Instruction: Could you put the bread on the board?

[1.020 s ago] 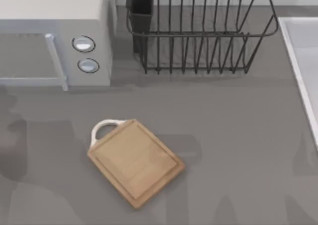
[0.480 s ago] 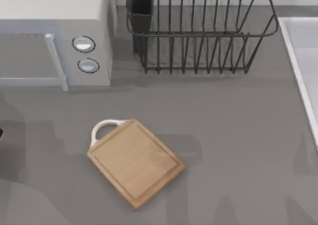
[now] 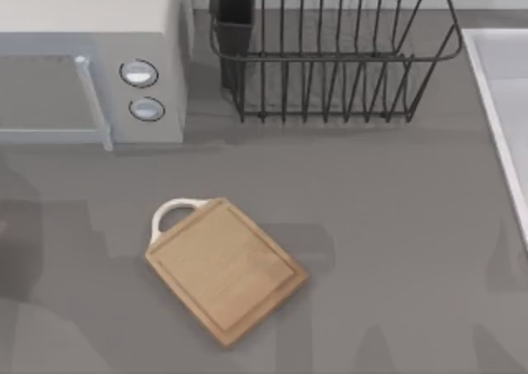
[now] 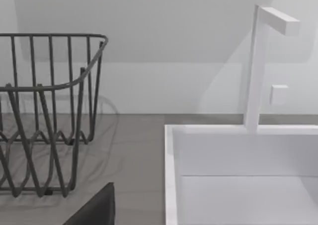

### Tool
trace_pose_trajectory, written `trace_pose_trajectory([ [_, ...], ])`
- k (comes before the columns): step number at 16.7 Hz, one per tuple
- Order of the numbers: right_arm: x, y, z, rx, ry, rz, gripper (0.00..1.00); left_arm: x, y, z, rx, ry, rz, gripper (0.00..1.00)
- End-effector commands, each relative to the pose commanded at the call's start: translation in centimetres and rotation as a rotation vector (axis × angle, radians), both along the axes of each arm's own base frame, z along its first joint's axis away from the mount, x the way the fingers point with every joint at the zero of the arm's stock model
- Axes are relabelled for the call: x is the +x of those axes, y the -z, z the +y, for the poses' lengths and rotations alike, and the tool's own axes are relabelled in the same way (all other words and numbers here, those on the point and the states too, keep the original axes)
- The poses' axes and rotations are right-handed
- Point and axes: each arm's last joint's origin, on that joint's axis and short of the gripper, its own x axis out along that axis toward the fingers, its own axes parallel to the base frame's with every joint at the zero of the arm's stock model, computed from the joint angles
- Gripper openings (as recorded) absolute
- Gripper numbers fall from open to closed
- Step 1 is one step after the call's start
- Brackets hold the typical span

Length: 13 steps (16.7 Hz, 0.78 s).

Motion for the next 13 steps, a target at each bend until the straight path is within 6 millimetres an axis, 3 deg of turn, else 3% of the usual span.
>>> trace_pose_trajectory([
  [5, 0.00, 0.00, 0.00, 0.000, 0.000, 0.000, 1.00, 0.00, 0.00, 0.00, 0.000, 0.000, 0.000, 0.02],
  [13, 0.00, 0.00, 0.00, 0.000, 0.000, 0.000, 1.00, 0.00, 0.00, 0.00, 0.000, 0.000, 0.000, 0.00],
])
